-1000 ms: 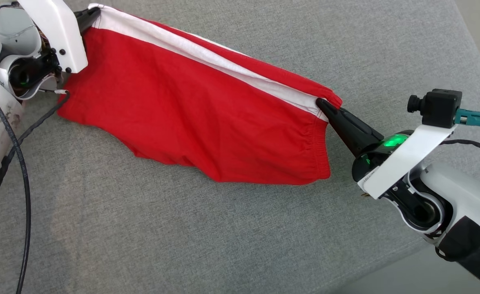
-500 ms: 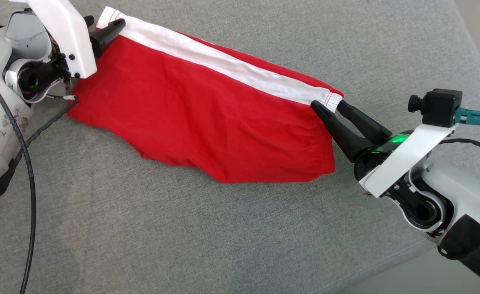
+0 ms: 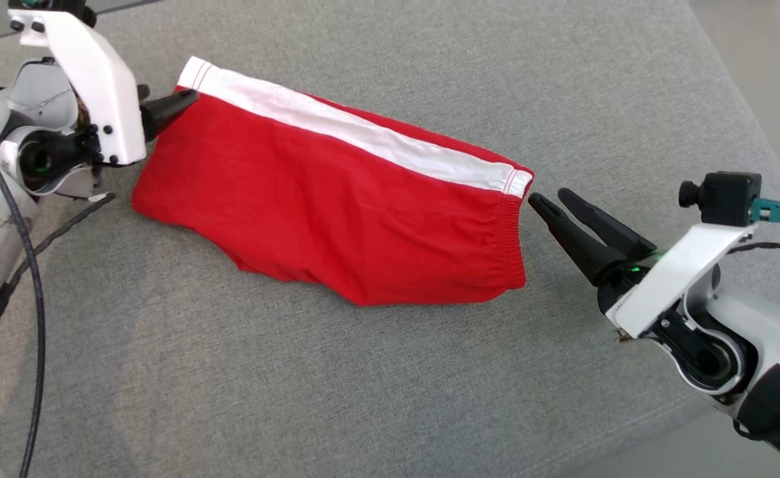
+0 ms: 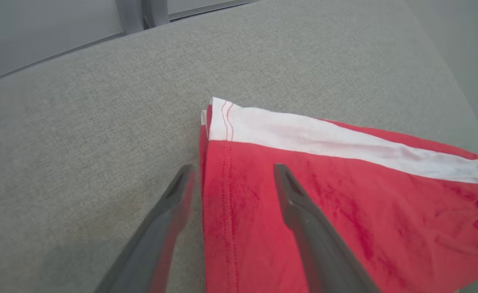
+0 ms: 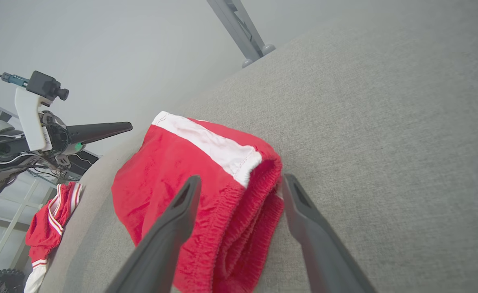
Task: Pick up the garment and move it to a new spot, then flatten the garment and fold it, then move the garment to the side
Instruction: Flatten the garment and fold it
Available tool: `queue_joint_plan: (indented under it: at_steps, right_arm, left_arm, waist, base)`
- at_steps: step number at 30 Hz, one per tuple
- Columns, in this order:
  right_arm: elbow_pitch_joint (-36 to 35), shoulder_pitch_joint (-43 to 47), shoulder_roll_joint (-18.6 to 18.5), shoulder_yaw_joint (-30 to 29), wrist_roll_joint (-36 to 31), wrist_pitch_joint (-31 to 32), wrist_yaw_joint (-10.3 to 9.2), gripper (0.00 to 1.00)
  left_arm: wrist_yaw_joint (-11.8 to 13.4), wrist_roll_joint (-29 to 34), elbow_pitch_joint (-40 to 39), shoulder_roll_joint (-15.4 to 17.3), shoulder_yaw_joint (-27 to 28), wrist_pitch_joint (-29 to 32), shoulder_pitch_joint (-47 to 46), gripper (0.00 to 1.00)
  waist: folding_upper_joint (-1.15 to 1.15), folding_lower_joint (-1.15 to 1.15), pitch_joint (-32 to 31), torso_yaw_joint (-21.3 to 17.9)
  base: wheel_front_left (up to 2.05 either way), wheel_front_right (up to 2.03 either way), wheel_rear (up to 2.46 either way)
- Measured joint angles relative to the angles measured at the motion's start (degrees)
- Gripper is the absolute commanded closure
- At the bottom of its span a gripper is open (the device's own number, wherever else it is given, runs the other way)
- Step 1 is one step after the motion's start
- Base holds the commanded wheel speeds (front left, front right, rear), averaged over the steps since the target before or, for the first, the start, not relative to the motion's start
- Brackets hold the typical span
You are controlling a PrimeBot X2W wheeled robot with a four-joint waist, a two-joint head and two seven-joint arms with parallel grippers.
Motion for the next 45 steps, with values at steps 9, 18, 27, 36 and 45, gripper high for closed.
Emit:
queue_joint_plan:
  at_steps: [9, 18, 27, 36, 45]
  right_arm:
    - [-2.26, 1.98, -3.37, -0.99, 0.65, -0.53, -0.01, 0.0]
    - [-5.7, 3.43, -4.52, -3.19, -1.2, -1.44, -0.01, 0.0]
    - [-6.73, 5.88, -5.09, -4.93, -2.13, -1.59, -0.01, 0.0]
    - [-6.95, 6.47, -4.68, -5.97, -2.97, -1.62, -0.01, 0.0]
    - [-6.55, 6.51, -4.02, -5.65, -3.07, -1.62, -0.01, 0.0]
  left_arm:
    - [0.44, -0.89, 2.15, 2.59, -1.0, 6.27, -0.03, 0.0]
    - [2.94, -1.93, 3.94, 5.6, -1.59, 13.13, -0.21, 0.0]
    - [1.92, -6.98, 0.6, 5.78, 0.19, 19.56, 0.01, 0.0]
    - [2.14, -6.7, -4.32, 6.2, -0.25, 21.24, 0.5, 0.01]
    - [2.47, -4.85, -5.22, 6.6, -1.03, 19.15, 1.21, 1.0]
  waist:
    - [0.0, 0.0, 0.45, -2.12]
    - [0.0, 0.0, 2.13, -5.12]
    - [0.0, 0.0, 2.51, -5.68]
    - [0.0, 0.0, 2.95, -5.53]
    - [0.0, 0.0, 2.4, -5.52]
  base:
    - [0.0, 0.0, 0.0]
    - [0.0, 0.0, 0.0]
    - [0.0, 0.0, 0.0]
    - [0.0, 0.0, 0.0]
    - [0.0, 0.0, 0.0]
